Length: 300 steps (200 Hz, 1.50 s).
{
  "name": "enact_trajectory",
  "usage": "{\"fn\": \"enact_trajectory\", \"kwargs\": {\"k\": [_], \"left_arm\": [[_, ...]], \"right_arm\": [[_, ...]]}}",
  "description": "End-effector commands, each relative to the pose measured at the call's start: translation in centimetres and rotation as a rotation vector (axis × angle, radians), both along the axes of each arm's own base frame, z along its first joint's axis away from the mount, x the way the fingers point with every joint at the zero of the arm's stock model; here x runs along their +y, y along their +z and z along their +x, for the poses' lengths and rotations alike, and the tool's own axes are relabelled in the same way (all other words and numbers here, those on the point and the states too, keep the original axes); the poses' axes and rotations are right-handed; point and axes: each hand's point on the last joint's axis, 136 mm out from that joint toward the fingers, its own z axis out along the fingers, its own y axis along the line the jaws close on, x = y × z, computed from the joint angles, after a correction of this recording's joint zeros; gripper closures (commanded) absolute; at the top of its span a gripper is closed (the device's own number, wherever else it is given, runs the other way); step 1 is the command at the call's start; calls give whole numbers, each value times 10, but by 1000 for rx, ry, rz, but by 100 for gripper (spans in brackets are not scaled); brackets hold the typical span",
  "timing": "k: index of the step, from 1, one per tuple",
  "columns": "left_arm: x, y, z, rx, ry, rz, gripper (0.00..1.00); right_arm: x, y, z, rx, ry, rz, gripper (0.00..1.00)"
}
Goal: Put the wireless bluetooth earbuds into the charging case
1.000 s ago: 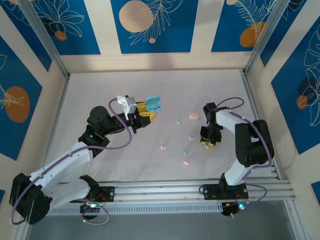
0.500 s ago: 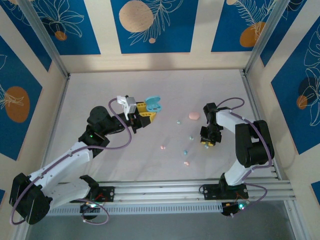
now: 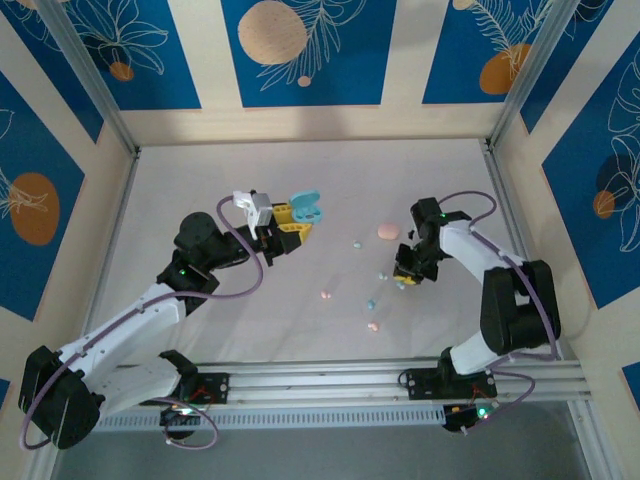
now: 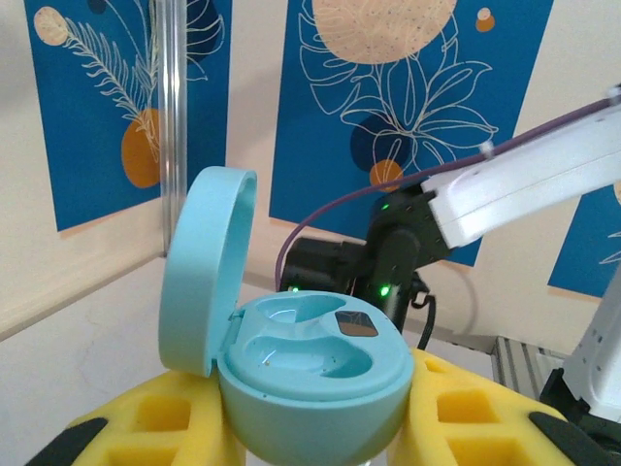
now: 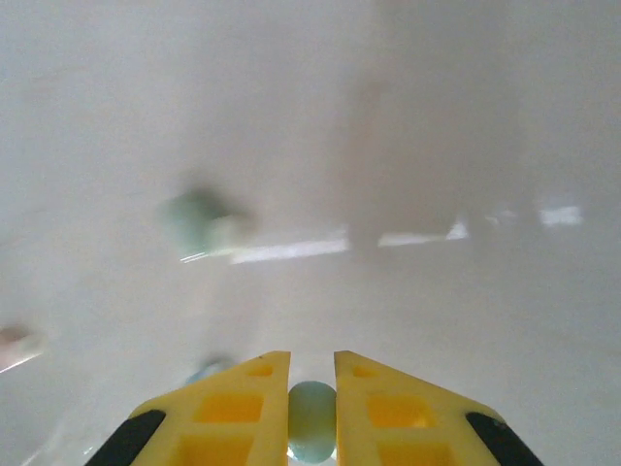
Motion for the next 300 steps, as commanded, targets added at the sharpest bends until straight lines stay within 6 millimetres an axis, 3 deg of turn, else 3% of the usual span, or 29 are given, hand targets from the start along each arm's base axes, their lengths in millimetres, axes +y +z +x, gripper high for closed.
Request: {"fn": "enact_trajectory", "kwargs": {"k": [1, 45, 82, 117, 171, 235, 300], "left_arm": [[0, 12, -2, -17, 8, -33, 75], [0, 4, 5, -3, 33, -33, 75], [1, -2, 11, 0, 57, -37, 75], [-3, -11, 13, 2, 51, -13, 75], [-12, -19, 16, -27, 20, -6, 75], [-20, -20, 22, -79, 2, -11, 75], [-24, -19, 17, -115, -25, -13, 75]], "right_arm": [[59, 68, 11, -97, 67, 401, 85], [105, 167, 16, -202, 194, 831, 84], [116, 216, 12, -221, 277, 1031, 84], [119, 235, 14, -210, 286, 1095, 84], [125, 260, 18, -282, 275, 1052, 84], [155, 301, 2, -396, 375, 1027, 83], [184, 307, 0, -481, 421, 957, 83]]}}
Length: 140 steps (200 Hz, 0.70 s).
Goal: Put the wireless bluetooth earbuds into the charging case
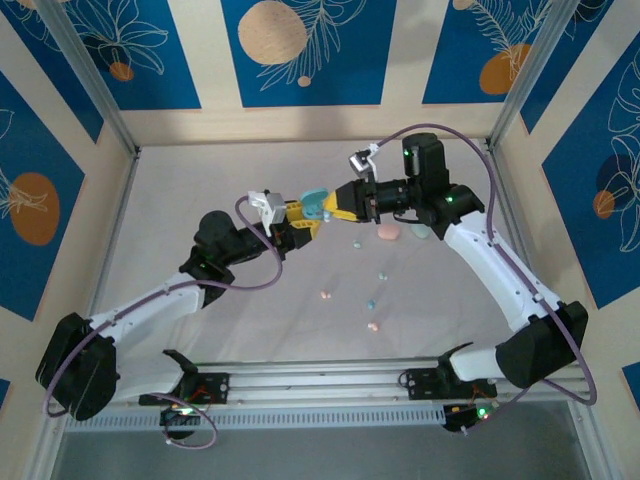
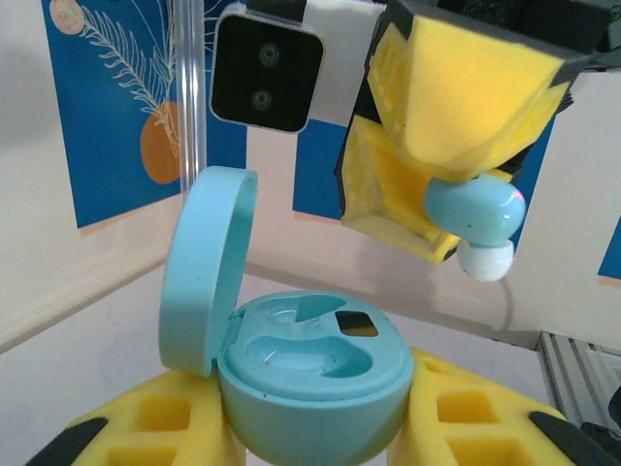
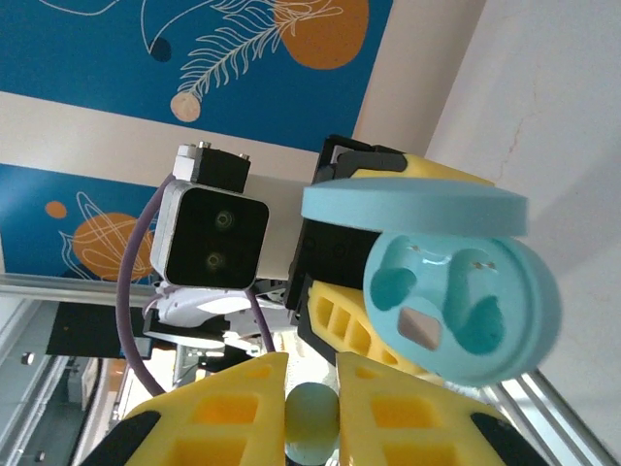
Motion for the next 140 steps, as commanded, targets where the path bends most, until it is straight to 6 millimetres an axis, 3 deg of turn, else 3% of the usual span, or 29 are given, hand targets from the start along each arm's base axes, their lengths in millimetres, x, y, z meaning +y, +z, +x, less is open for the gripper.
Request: {"fn": "enact_trajectory", "kwargs": {"k": [1, 80, 140], "left_arm": [[-6, 12, -12, -73, -50, -22, 75], [-8, 17, -16, -83, -71, -27, 75], [-6, 20, -13, -89, -49, -33, 75]], "right_arm": [[5, 10, 5, -64, -41, -19, 83], [15, -3, 22, -105, -125, -109, 83], [23, -8, 18, -122, -112, -160, 83]]}}
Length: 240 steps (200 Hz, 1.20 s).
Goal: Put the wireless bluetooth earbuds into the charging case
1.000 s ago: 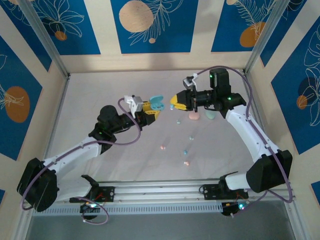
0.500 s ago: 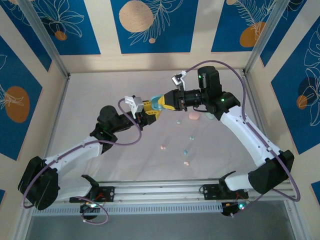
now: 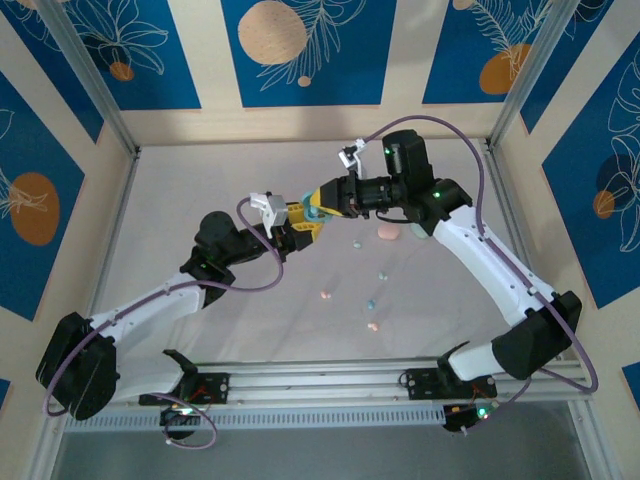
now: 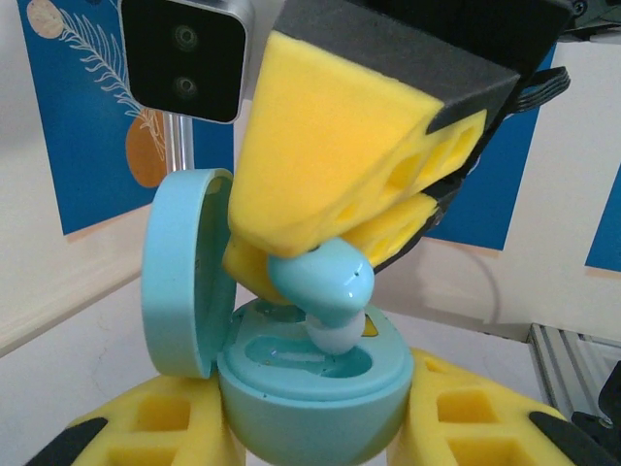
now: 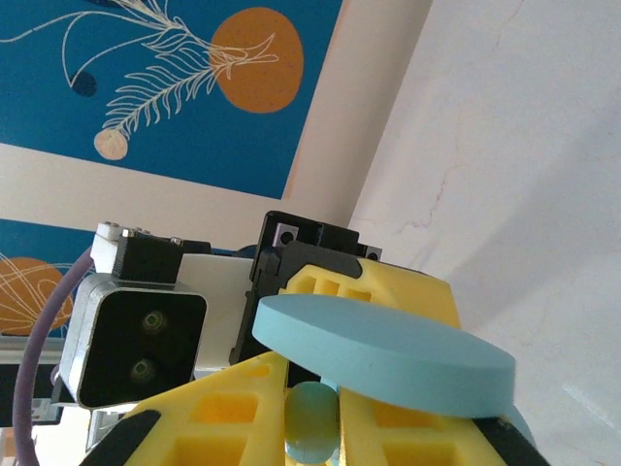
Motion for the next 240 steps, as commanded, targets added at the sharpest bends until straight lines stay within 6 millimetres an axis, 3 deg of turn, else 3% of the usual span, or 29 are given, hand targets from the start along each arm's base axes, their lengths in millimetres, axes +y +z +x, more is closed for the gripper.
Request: {"fn": "enact_trajectory", "kwargs": {"k": [1, 74, 99, 189, 240], "left_arm": [[-3, 19, -8, -72, -20, -39, 75], [-2, 22, -4, -100, 3, -38, 75], [-1, 24, -5, -111, 7, -39, 75], [2, 30, -4, -148, 33, -55, 75], [2, 32, -6, -148, 26, -56, 75]], "right_arm": [[1, 3, 0, -33, -7, -32, 83], [7, -4, -5, -9, 11, -60, 83], [11, 4, -8, -13, 30, -21, 83], [1, -34, -12, 46, 6, -201, 80], [-4, -33, -6, 20, -33, -239, 75]]}}
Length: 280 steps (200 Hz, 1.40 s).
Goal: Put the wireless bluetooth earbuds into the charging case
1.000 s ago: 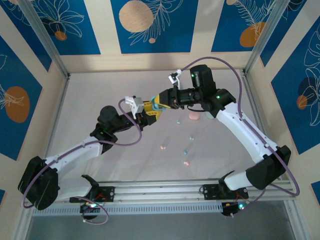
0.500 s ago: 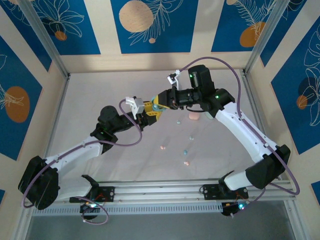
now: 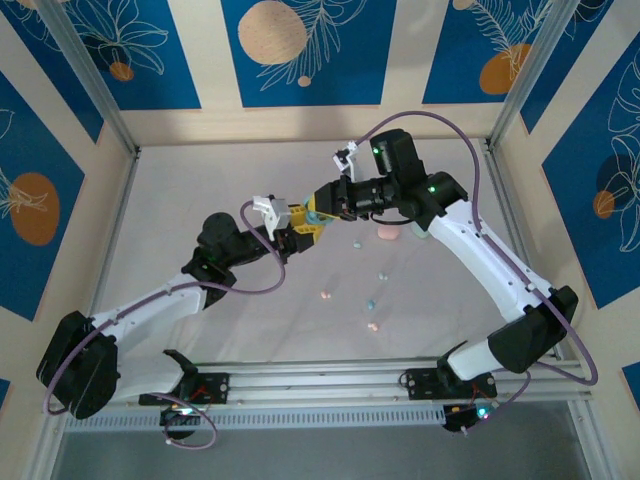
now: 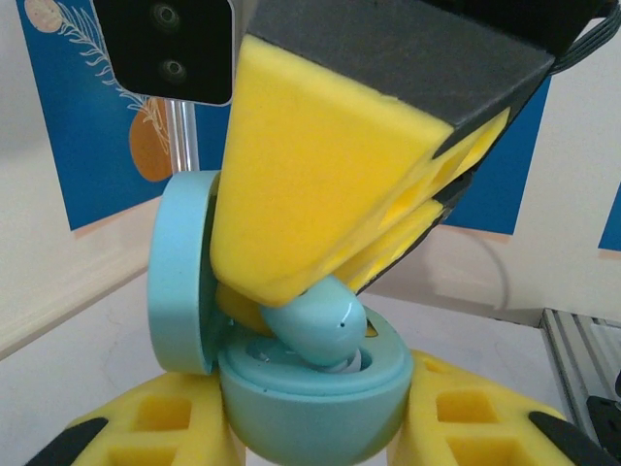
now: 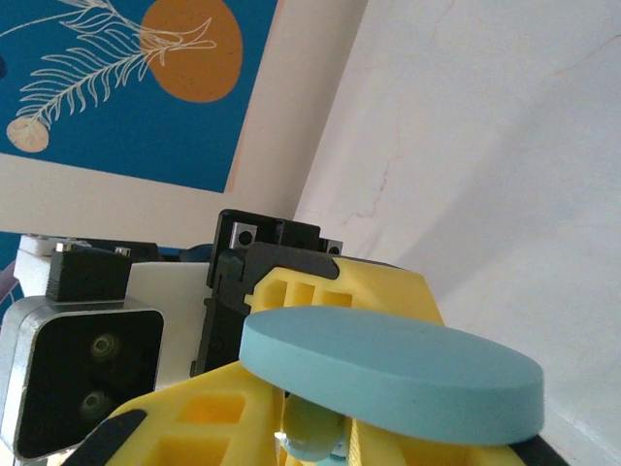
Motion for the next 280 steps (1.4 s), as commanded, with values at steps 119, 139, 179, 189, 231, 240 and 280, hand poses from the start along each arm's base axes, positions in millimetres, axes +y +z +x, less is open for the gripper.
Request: {"fn": "enact_trajectory", "kwargs": {"k": [119, 139, 179, 189, 231, 240, 280], "left_arm": [[9, 32, -4, -116, 48, -61, 75], [11, 30, -4, -113, 58, -56, 75], [16, 29, -4, -103, 87, -59, 75], [18, 28, -5, -97, 95, -63, 75], [26, 31, -10, -73, 104, -91, 75], [27, 31, -11, -70, 106, -96, 75], [33, 36, -16, -69, 115, -102, 75]], "right_arm": [[-18, 8, -11, -19, -31, -78, 62], [-19, 20, -19, -49, 4, -35, 54], [-40, 50, -42, -177, 31, 51, 51], [-56, 54, -43, -229, -24, 42, 52], [-162, -4, -16, -175, -509, -145, 55], [-184, -33, -13, -85, -590, -182, 57], [-197, -157, -22, 288, -565, -232, 62]]}}
